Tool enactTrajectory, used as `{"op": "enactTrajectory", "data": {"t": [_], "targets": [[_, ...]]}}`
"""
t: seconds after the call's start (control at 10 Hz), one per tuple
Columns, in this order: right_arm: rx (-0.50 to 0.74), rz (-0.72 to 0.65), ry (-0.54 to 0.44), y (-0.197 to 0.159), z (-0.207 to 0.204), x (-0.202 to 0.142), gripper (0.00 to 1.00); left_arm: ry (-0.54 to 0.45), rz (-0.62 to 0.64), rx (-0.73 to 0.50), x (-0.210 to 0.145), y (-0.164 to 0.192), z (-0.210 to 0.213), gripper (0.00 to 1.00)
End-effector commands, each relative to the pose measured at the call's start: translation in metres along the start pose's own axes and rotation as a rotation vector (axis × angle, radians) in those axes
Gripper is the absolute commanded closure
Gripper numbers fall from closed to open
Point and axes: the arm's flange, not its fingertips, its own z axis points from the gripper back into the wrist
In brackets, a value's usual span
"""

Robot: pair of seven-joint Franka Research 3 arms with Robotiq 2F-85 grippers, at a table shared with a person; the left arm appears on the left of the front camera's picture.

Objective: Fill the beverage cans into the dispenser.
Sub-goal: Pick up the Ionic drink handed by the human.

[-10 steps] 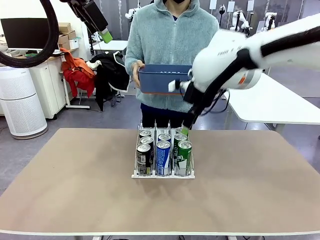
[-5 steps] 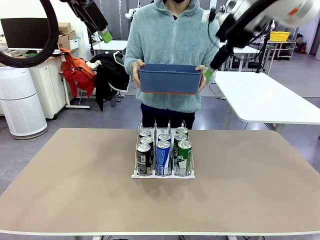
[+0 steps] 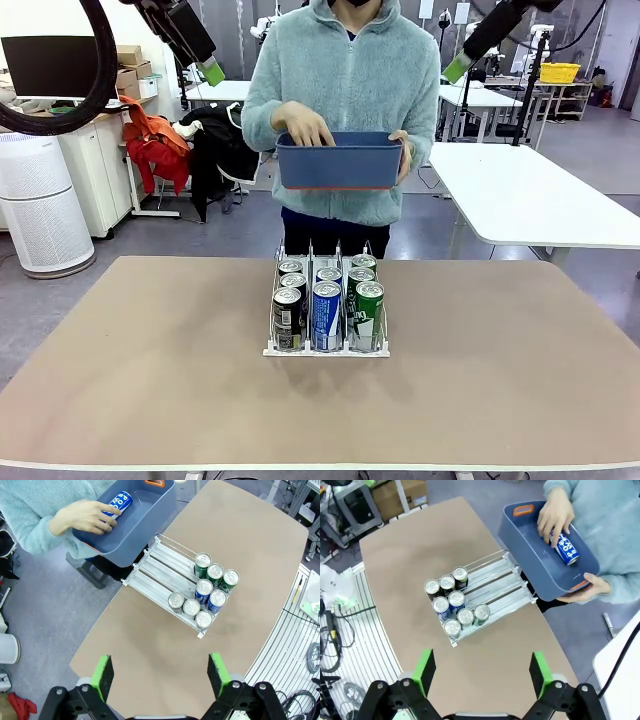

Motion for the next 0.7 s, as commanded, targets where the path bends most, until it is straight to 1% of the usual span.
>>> {"op": "enactTrajectory", "data": {"t": [0.0,0.2,0.3,0.4,0.5,0.6], "targets": [[-0.036,-0.058,-0.015,0.010,0.022,-0.015,0.00,0.000,0.001,-0.001,-0.002,0.001,0.001,0.00],[-0.062,-0.075,-0.034,0.008,0.046,-0.031,0.00,0.000,0.001,-0.001,-0.002,0.001,0.001,0.00],[-0.060,-0.089,-0.044,0.005,0.050,-0.039,0.00,0.000,0.001,-0.001,-0.002,0.001,0.001,0.00],[-0.050,-0.098,-0.029,-0.001,0.053,-0.044,0.00,0.000,0.001,-0.001,-0.002,0.001,0.001,0.00],[-0.042,-0.051,0.012,-0.016,0.047,-0.044,0.00,0.000,0.001,-0.001,-0.002,0.001,0.001,0.00],[-0.062,-0.085,-0.060,0.001,0.060,-0.035,0.00,0.000,0.001,-0.001,-0.002,0.001,0.001,0.00]]}}
